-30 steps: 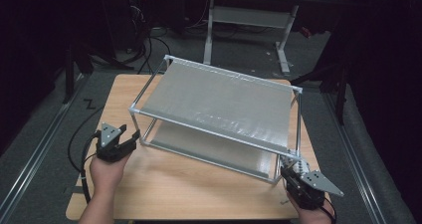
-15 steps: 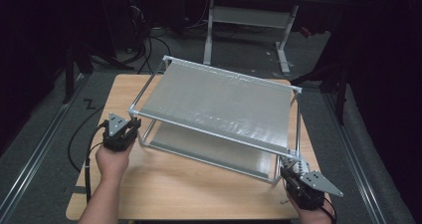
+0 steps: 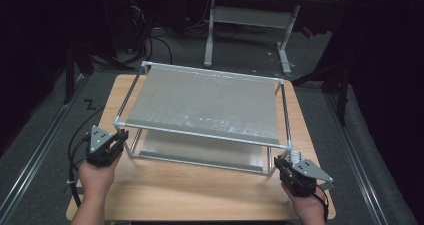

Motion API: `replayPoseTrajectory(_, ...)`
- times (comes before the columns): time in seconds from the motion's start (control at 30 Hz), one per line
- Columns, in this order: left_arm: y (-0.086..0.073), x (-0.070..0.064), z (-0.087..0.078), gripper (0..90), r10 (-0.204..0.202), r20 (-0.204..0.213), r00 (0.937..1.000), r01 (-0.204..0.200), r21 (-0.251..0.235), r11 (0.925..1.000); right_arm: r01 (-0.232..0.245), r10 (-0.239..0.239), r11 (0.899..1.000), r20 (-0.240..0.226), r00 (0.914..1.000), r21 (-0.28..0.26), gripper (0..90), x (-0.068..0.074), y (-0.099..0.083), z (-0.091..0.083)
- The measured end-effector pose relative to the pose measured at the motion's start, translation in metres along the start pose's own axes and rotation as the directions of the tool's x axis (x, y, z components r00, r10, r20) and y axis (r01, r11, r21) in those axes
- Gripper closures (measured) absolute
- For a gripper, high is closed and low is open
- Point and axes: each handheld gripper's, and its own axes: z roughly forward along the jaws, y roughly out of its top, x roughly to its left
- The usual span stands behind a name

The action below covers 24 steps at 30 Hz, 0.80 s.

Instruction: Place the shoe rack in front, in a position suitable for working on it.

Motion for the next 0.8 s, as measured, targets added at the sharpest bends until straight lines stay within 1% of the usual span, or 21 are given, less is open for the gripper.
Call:
replayPoseTrajectory(0.03, -0.002, 0.000, -0.004, 80.1, -0.005, 0.006, 1.0000, 0.005, -0.002, 1.0000, -0.001, 0.001, 1.000, 0.003, 1.0000, 0.001, 79.5, 0.000, 0.002, 0.004)
replayPoseTrajectory(0.1, -0.005, 0.001, -0.012, 80.3, -0.016, 0.032, 0.9994, 0.016, -0.011, 0.9998, -0.003, 0.003, 1.000, 0.010, 0.9999, 0.002, 79.4, -0.003, 0.005, 0.011)
replayPoseTrajectory(0.2, -0.006, -0.003, -0.018, 80.5, -0.011, 0.035, 0.9993, 0.011, -0.006, 0.9999, -0.012, 0.012, 1.000, 0.017, 0.9998, 0.000, 79.4, -0.008, 0.009, 0.021)
replayPoseTrajectory(0.27, -0.006, -0.006, -0.018, 80.5, -0.016, 0.039, 0.9991, 0.016, -0.006, 0.9998, -0.005, 0.005, 1.000, 0.029, 0.9996, 0.003, 79.1, -0.012, 0.012, 0.027)
replayPoseTrajectory(0.3, -0.006, -0.007, -0.016, 80.5, -0.015, 0.038, 0.9992, 0.015, -0.008, 0.9999, -0.004, 0.003, 1.000, 0.037, 0.9993, 0.002, 79.1, -0.014, 0.013, 0.031)
replayPoseTrajectory(0.33, -0.005, -0.008, -0.014, 80.5, -0.011, 0.037, 0.9993, 0.011, -0.009, 0.9999, -0.014, 0.014, 1.000, 0.046, 0.9988, 0.004, 79.1, -0.017, 0.015, 0.035)
replayPoseTrajectory(0.43, -0.001, -0.010, -0.002, 80.4, -0.014, 0.035, 0.9993, 0.015, -0.016, 0.9998, -0.026, 0.025, 1.000, 0.062, 0.9977, 0.005, 79.2, -0.024, 0.018, 0.042)
replayPoseTrajectory(0.5, 0.001, -0.012, 0.005, 80.4, -0.007, 0.039, 0.9992, 0.007, -0.012, 0.9999, -0.024, 0.023, 1.000, 0.078, 0.9967, 0.004, 79.1, -0.029, 0.019, 0.045)
replayPoseTrajectory(0.6, 0.002, -0.013, 0.013, 80.4, -0.005, 0.048, 0.9988, 0.005, -0.013, 0.9999, -0.027, 0.026, 1.000, 0.088, 0.9958, 0.009, 79.1, -0.034, 0.020, 0.048)
replayPoseTrajectory(0.63, 0.002, -0.014, 0.014, 80.3, -0.003, 0.046, 0.9989, 0.004, -0.017, 0.9998, -0.025, 0.024, 1.000, 0.093, 0.9954, 0.012, 79.1, -0.036, 0.020, 0.049)
replayPoseTrajectory(0.7, 0.003, -0.014, 0.015, 80.3, -0.001, 0.045, 0.9990, 0.002, -0.015, 0.9999, -0.037, 0.036, 0.999, 0.094, 0.9949, 0.011, 79.2, -0.038, 0.021, 0.050)
replayPoseTrajectory(0.8, 0.003, -0.015, 0.014, 80.2, 0.002, 0.045, 0.9990, -0.001, -0.012, 0.9999, -0.033, 0.031, 0.999, 0.100, 0.9945, 0.009, 79.0, -0.037, 0.021, 0.051)
